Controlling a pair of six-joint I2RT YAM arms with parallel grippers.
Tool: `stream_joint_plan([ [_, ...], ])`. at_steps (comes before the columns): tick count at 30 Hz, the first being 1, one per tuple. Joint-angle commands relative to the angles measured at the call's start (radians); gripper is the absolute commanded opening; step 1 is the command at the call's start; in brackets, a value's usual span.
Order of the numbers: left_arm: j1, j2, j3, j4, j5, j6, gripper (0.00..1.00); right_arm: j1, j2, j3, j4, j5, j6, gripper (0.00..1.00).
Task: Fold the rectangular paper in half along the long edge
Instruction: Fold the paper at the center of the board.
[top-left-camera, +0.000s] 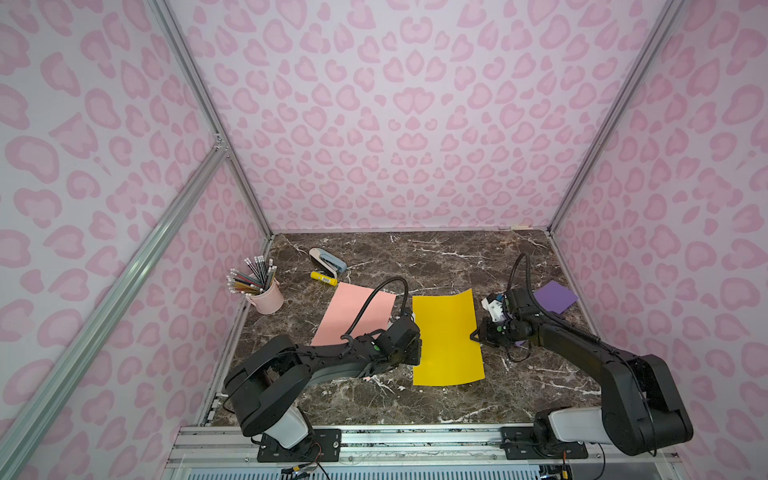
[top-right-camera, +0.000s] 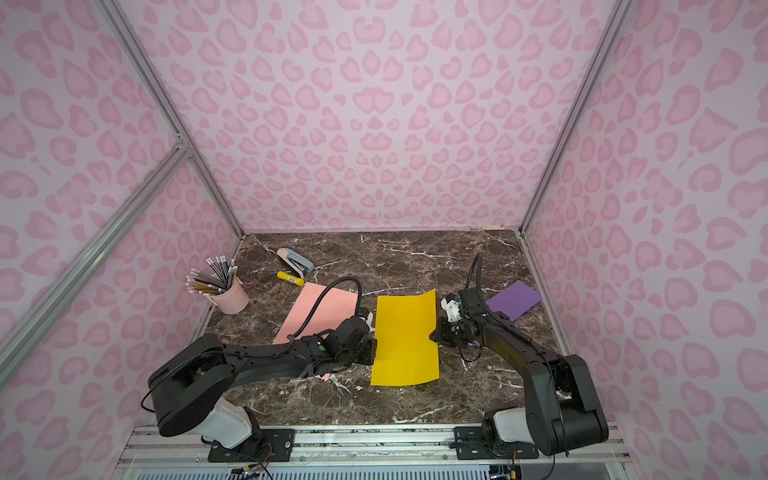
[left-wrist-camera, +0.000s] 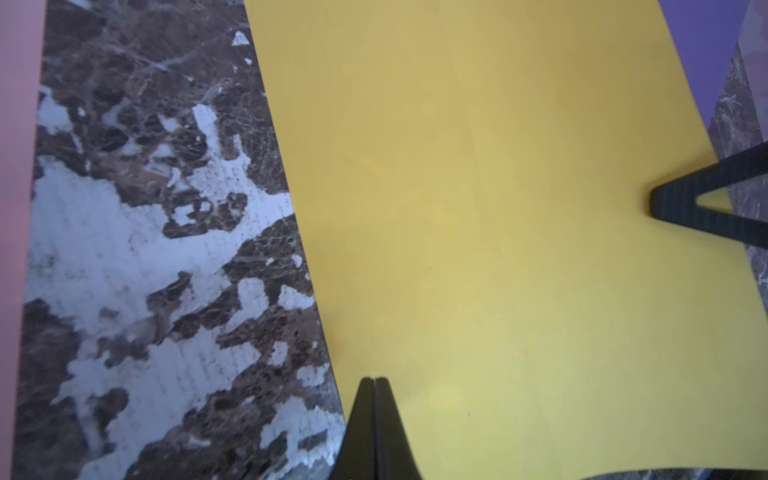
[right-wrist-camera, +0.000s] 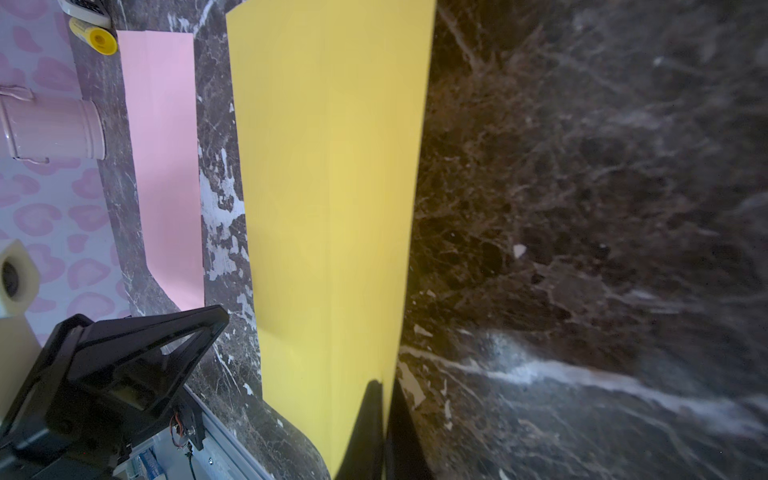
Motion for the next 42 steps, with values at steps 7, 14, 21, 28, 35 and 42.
stream_joint_plan([
  [7,0.000,0.125,0.049,0.000,-0.022,0.030,0.04,0.013,-0.002,0.029,-0.014,0.012,0.002,0.00],
  [14,0.000,0.131,0.034,0.008,-0.010,0.029,0.04,0.041,0.009,0.062,-0.024,0.011,0.017,0.00],
  [21,-0.001,0.141,0.034,0.013,-0.002,0.025,0.04,0.131,0.022,0.085,0.072,-0.088,0.131,0.00],
  [28,-0.006,0.152,0.041,0.013,0.004,0.021,0.04,0.216,0.095,0.145,0.140,-0.093,0.193,0.00],
  [35,-0.008,0.150,0.039,0.013,0.005,0.013,0.04,0.242,0.194,0.169,0.193,-0.064,0.220,0.00],
  [42,-0.010,0.146,0.041,0.009,0.004,0.007,0.04,0.303,0.280,0.204,0.212,-0.012,0.226,0.00],
])
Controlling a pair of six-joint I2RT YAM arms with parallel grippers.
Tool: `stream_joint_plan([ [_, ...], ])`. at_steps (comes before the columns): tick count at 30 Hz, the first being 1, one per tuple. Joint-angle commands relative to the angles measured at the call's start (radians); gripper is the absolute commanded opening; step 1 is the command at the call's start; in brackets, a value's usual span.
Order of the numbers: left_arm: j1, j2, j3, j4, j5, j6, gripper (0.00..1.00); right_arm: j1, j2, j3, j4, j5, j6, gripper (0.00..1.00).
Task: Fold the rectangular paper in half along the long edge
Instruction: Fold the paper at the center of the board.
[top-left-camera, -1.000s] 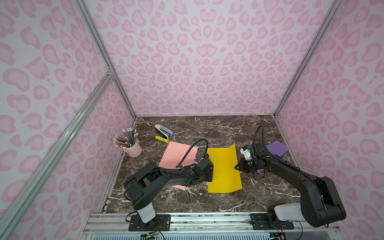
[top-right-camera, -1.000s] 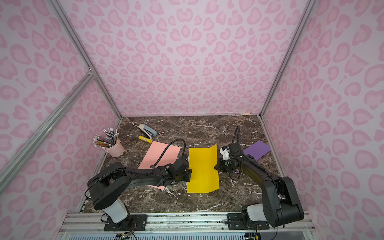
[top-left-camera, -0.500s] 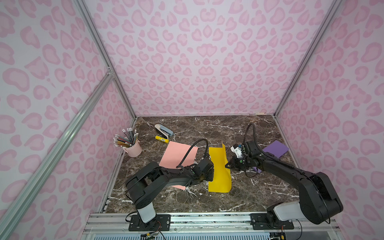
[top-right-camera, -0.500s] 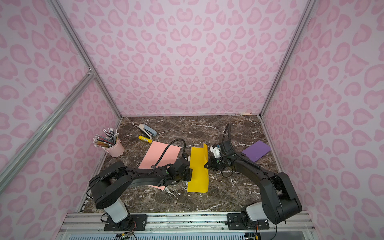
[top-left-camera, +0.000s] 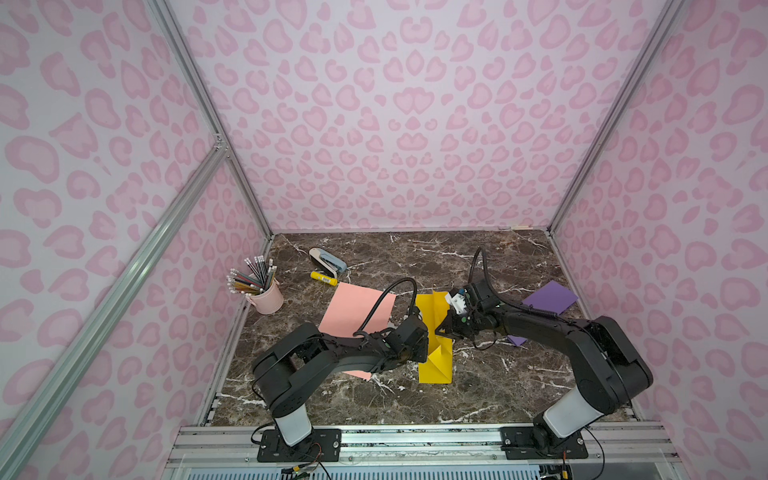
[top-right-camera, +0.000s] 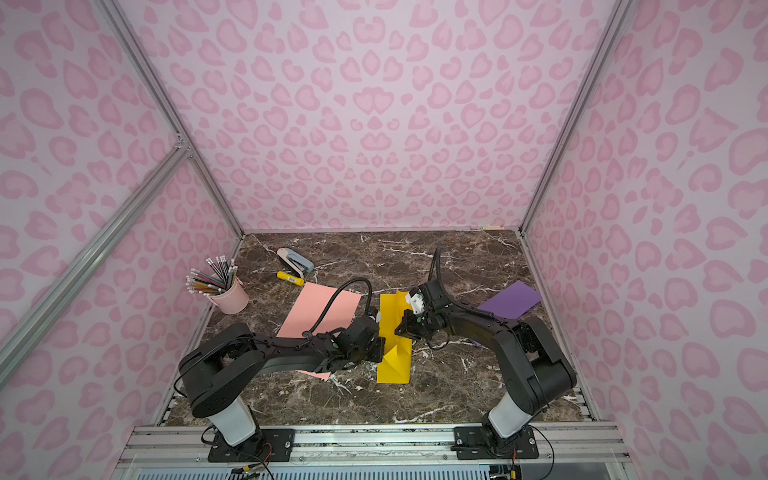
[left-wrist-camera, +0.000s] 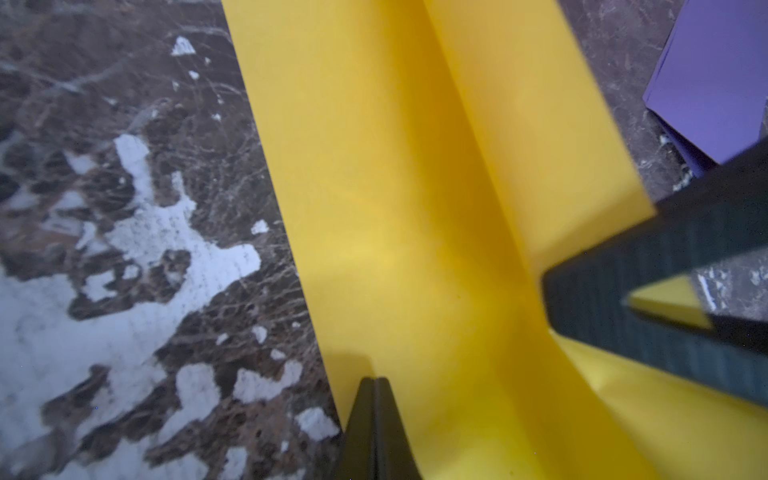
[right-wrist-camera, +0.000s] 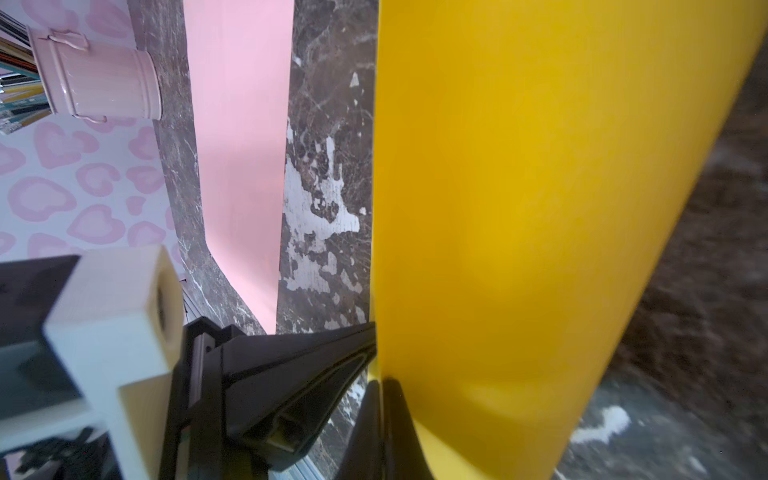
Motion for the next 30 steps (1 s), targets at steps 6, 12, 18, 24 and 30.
stream_joint_plan([
  [6,-0.001,-0.013,-0.006,-0.099,0.006,-0.011,0.04,0.072,0.072,0.041,0.022,0.086,0.000,0.00],
  [12,-0.001,-0.054,-0.018,-0.118,-0.005,-0.014,0.04,0.077,0.104,0.043,0.016,0.119,-0.016,0.00],
  [18,-0.001,-0.093,-0.016,-0.131,-0.013,-0.015,0.04,0.088,0.119,0.057,0.013,0.123,-0.021,0.00],
  [24,-0.001,-0.142,-0.013,-0.153,-0.042,-0.022,0.04,0.113,0.110,0.070,0.004,0.128,-0.022,0.06],
  [30,0.019,-0.170,-0.017,-0.203,-0.078,-0.043,0.04,0.144,0.104,0.077,0.000,0.132,-0.026,0.19],
])
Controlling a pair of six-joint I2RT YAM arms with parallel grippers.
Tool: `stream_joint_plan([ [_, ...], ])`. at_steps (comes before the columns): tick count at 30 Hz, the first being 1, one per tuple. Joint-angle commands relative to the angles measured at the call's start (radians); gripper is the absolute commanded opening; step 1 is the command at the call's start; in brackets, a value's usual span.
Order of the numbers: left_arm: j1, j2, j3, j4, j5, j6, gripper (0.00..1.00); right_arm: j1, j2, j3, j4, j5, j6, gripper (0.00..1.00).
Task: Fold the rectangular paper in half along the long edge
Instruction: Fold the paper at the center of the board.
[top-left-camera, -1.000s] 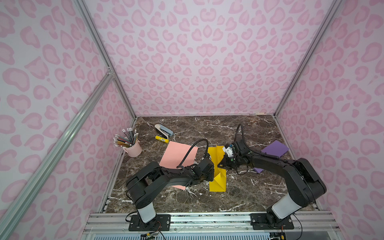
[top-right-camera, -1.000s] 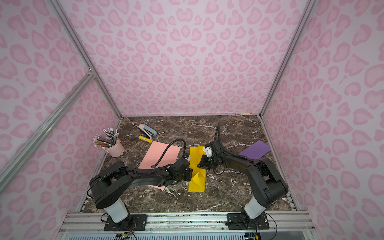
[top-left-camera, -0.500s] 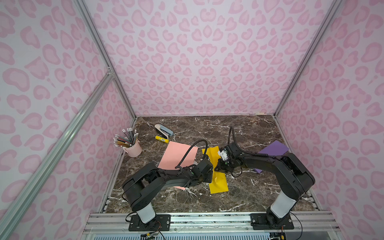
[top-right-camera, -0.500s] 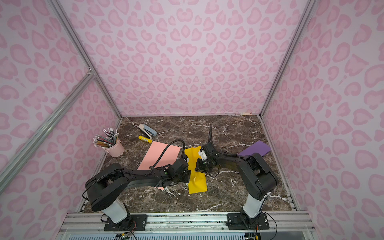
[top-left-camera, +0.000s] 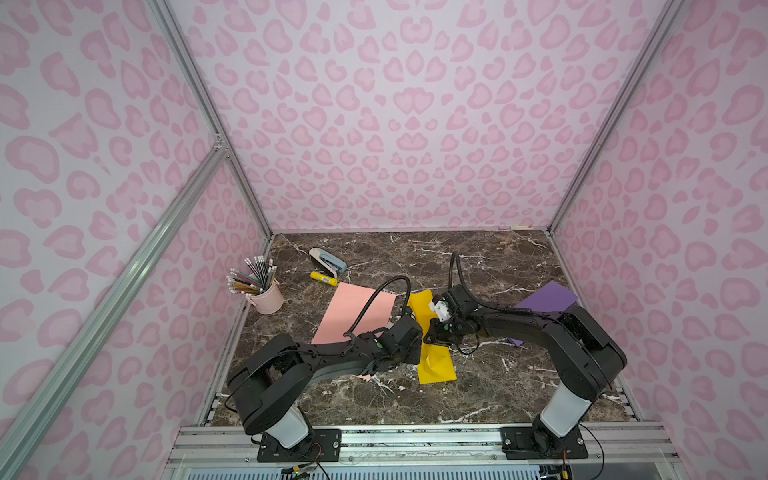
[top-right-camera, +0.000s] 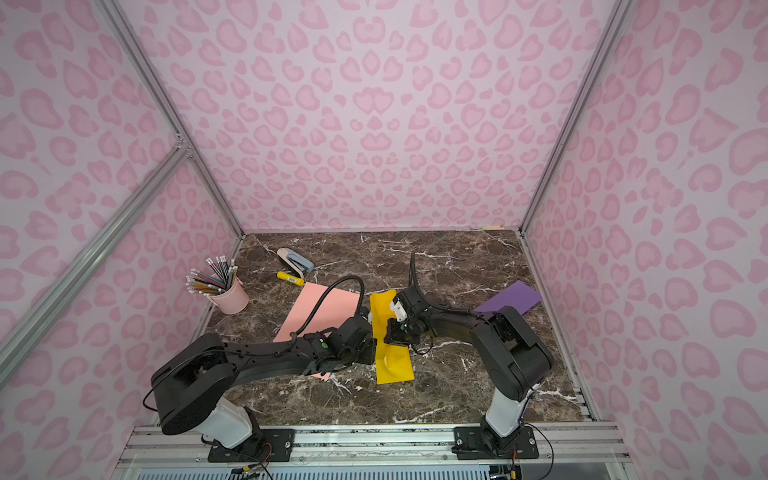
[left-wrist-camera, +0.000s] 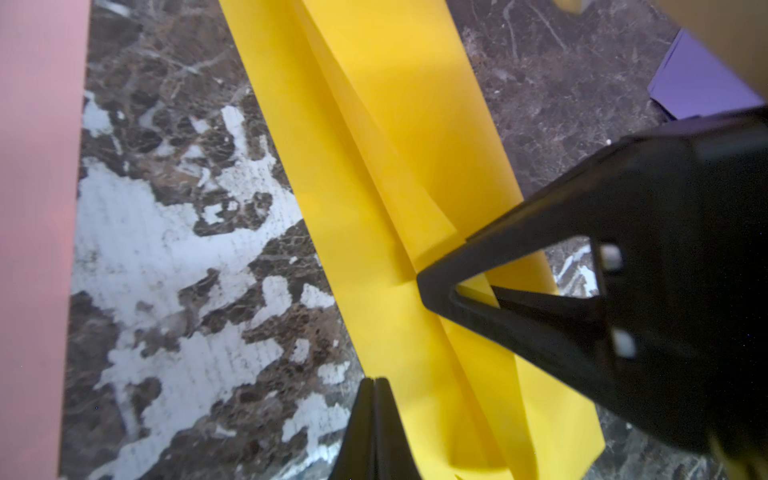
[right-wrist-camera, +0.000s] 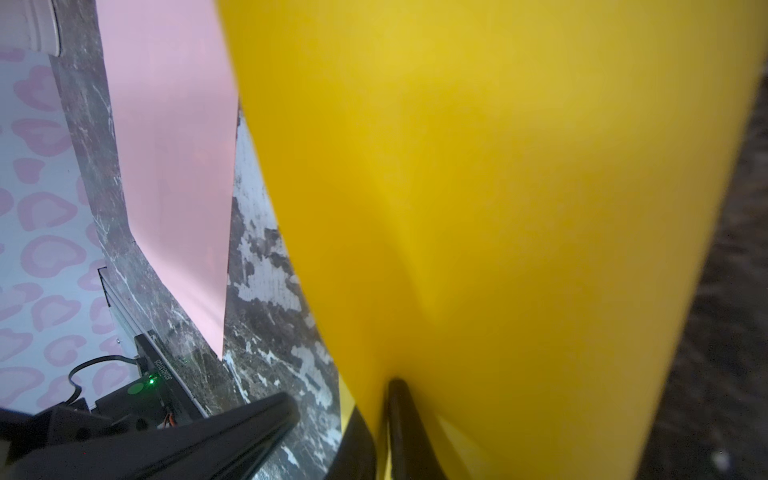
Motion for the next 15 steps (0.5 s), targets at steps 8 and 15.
stream_joint_plan([
  [8,0.071,-0.078,-0.022,-0.022,-0.027,-0.029,0.04,0.024,0.003,0.018,0.007,0.004,-0.020,0.32],
  [15,0.076,-0.053,0.002,-0.024,-0.013,-0.021,0.04,0.021,0.001,0.024,0.023,-0.018,-0.023,0.38],
])
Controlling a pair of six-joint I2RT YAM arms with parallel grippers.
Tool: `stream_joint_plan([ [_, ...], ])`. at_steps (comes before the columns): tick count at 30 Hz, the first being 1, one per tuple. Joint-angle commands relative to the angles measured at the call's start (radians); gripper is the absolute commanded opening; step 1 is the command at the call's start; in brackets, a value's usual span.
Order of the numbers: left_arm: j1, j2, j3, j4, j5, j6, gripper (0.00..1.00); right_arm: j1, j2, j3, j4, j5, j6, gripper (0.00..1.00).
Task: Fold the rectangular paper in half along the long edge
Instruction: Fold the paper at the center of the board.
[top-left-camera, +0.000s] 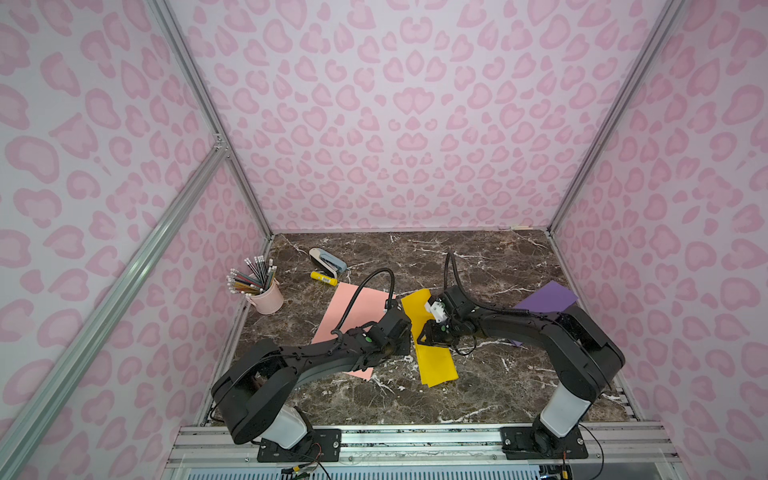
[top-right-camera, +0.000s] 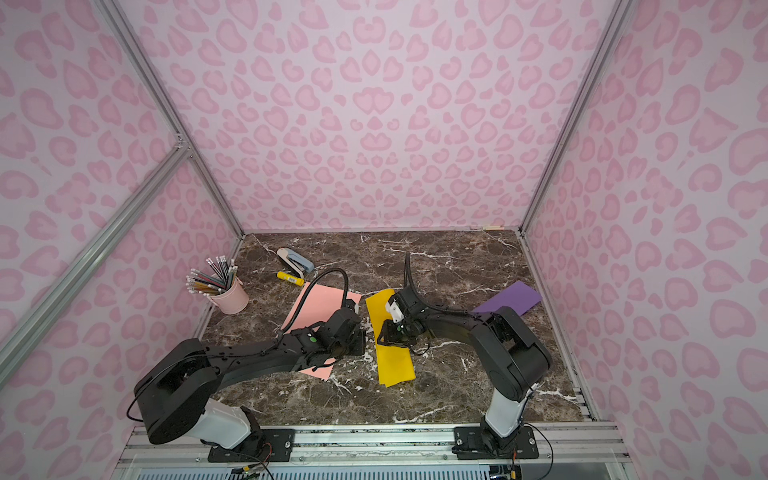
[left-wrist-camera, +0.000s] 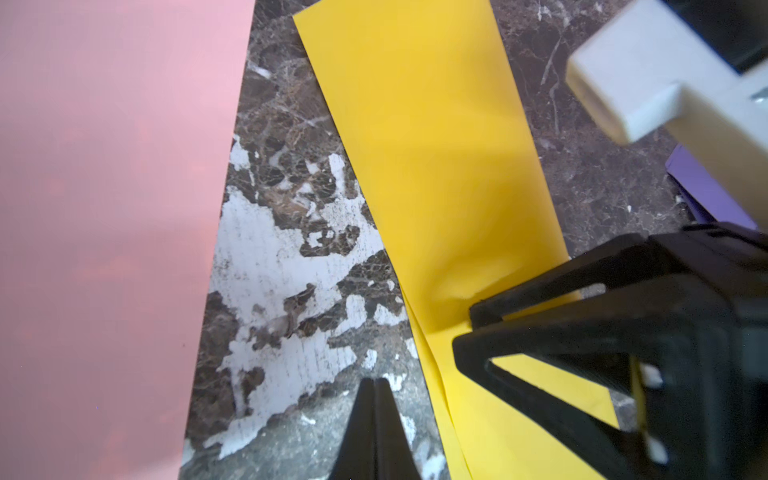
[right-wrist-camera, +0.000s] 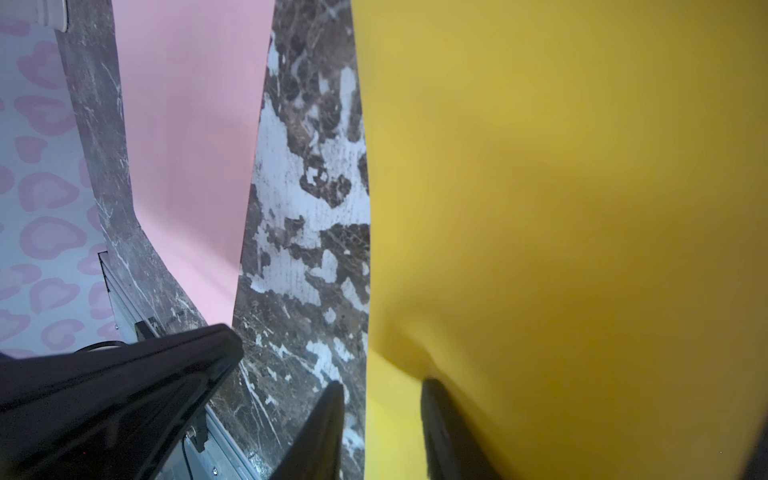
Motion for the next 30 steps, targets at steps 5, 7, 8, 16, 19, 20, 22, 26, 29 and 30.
stream_joint_plan([
  [5,0.001,0.029,0.017,0.021,0.013,0.001,0.04,-0.012,-0.004,0.019,0.031,-0.022,-0.011,0.38],
  [7,0.001,0.024,0.021,0.018,0.013,0.003,0.04,-0.023,-0.008,0.014,0.046,-0.045,-0.006,0.38],
  [8,0.002,0.021,0.021,0.016,0.011,0.004,0.04,-0.032,-0.012,0.011,0.055,-0.057,-0.003,0.38],
  [16,0.001,0.027,0.037,0.011,0.019,0.012,0.04,-0.072,-0.015,0.008,0.067,-0.084,-0.016,0.38],
  [19,-0.001,0.042,0.047,0.013,0.024,0.016,0.04,-0.068,-0.002,0.000,0.081,-0.102,-0.017,0.37],
  [20,-0.002,0.044,0.050,0.013,0.025,0.016,0.04,-0.064,0.002,-0.003,0.081,-0.102,-0.017,0.37],
  [22,-0.002,0.048,0.052,0.014,0.025,0.017,0.04,-0.058,0.009,-0.007,0.083,-0.103,-0.021,0.37],
  [26,-0.001,0.050,0.054,0.013,0.023,0.020,0.04,-0.053,0.014,-0.018,0.091,-0.102,-0.021,0.36],
  [29,-0.001,0.057,0.058,0.013,0.022,0.020,0.04,-0.054,0.024,-0.016,0.098,-0.104,-0.019,0.36],
  [30,-0.001,0.059,0.060,0.014,0.023,0.021,0.04,-0.053,0.029,-0.012,0.100,-0.109,-0.019,0.36],
])
